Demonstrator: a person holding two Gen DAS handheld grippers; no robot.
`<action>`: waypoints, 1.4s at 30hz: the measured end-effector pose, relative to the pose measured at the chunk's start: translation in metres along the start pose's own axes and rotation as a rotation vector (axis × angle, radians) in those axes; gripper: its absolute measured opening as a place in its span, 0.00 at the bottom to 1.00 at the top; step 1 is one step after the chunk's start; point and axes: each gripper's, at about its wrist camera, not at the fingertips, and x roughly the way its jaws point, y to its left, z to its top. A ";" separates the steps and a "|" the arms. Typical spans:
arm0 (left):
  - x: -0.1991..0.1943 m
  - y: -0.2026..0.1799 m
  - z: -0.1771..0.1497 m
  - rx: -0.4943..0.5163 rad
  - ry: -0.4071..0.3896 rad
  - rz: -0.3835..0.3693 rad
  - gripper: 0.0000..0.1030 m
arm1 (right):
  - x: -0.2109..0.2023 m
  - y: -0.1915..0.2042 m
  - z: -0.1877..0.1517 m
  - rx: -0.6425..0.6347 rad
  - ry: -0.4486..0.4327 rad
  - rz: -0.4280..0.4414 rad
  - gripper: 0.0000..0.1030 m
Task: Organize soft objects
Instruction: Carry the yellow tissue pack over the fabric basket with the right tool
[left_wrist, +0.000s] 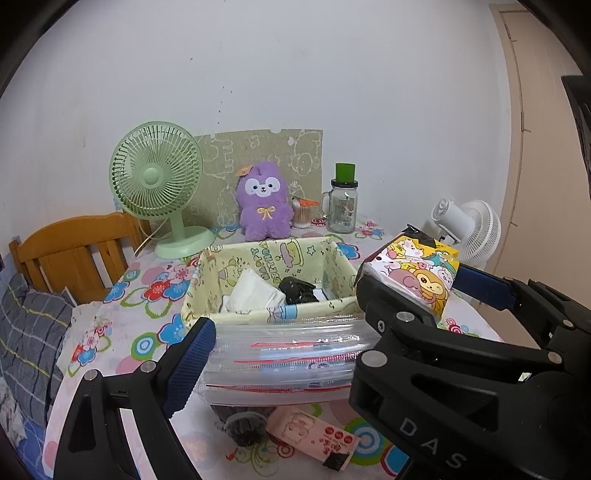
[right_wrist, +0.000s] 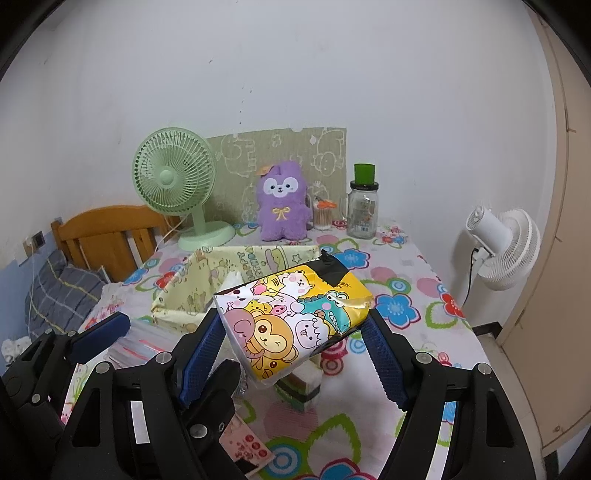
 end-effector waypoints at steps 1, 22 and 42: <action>0.001 0.001 0.002 0.000 -0.002 0.001 0.90 | 0.001 0.000 0.002 -0.001 -0.002 -0.001 0.75; 0.031 0.016 0.027 0.004 -0.025 0.023 0.90 | 0.035 0.009 0.028 0.003 -0.024 -0.010 0.75; 0.072 0.031 0.048 -0.003 -0.009 0.035 0.90 | 0.079 0.012 0.049 0.006 -0.014 -0.008 0.75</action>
